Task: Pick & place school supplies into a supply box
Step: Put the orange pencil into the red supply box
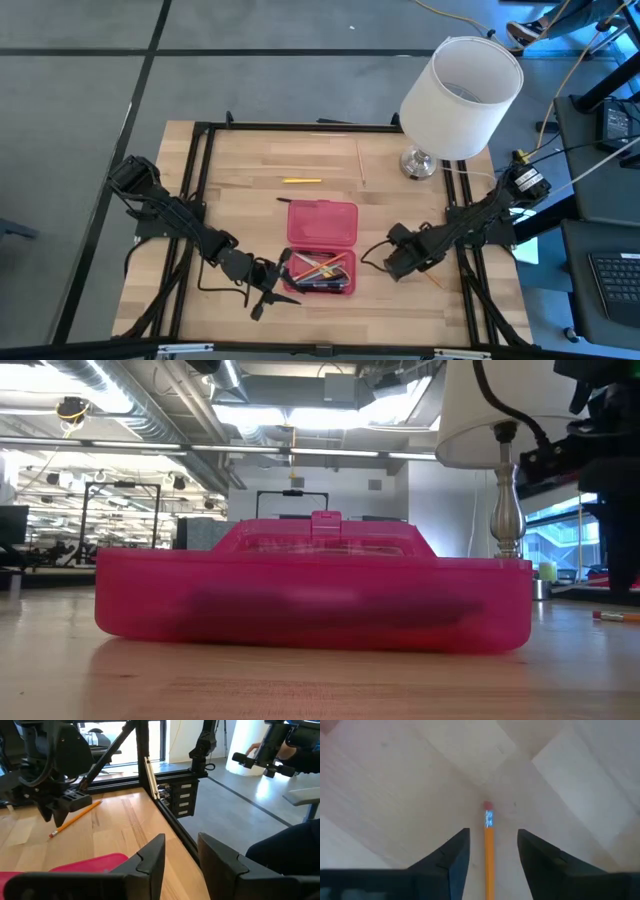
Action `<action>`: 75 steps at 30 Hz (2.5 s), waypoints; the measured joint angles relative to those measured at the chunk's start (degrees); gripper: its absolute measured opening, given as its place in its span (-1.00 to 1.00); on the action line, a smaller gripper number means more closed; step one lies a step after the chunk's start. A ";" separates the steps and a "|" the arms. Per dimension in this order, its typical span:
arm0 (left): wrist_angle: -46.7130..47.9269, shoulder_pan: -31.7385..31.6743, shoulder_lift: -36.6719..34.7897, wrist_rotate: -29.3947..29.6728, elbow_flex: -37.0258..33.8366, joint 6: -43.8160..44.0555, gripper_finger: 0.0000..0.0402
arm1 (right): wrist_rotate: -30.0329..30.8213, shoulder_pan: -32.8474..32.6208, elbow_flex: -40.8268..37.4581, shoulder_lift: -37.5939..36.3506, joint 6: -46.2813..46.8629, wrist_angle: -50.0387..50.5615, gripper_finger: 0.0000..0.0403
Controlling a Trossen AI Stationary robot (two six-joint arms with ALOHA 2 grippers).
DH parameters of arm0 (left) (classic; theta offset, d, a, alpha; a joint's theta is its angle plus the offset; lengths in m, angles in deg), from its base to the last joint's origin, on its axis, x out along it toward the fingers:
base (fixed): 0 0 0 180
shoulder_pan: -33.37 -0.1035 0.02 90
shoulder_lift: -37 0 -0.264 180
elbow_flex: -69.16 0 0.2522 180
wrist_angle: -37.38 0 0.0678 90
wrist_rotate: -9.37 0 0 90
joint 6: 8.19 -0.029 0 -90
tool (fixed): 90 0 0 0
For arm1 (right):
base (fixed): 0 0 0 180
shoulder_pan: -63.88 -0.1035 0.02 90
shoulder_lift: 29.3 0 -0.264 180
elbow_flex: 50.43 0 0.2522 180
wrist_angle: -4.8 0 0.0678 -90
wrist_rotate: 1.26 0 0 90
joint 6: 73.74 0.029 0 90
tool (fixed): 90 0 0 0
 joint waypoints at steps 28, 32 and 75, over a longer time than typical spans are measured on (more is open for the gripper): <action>0.00 0.00 0.00 0.00 0.00 0.00 -0.46 | -0.88 2.45 0.00 0.04 -1.94 -2.06 -0.10; 0.00 0.00 0.00 0.00 0.00 0.00 -0.45 | -2.15 2.68 0.00 0.04 -3.23 -2.04 -0.10; 0.42 0.02 0.00 0.00 0.00 0.00 -0.46 | -5.24 5.27 -9.46 -0.18 -9.51 -14.87 -0.85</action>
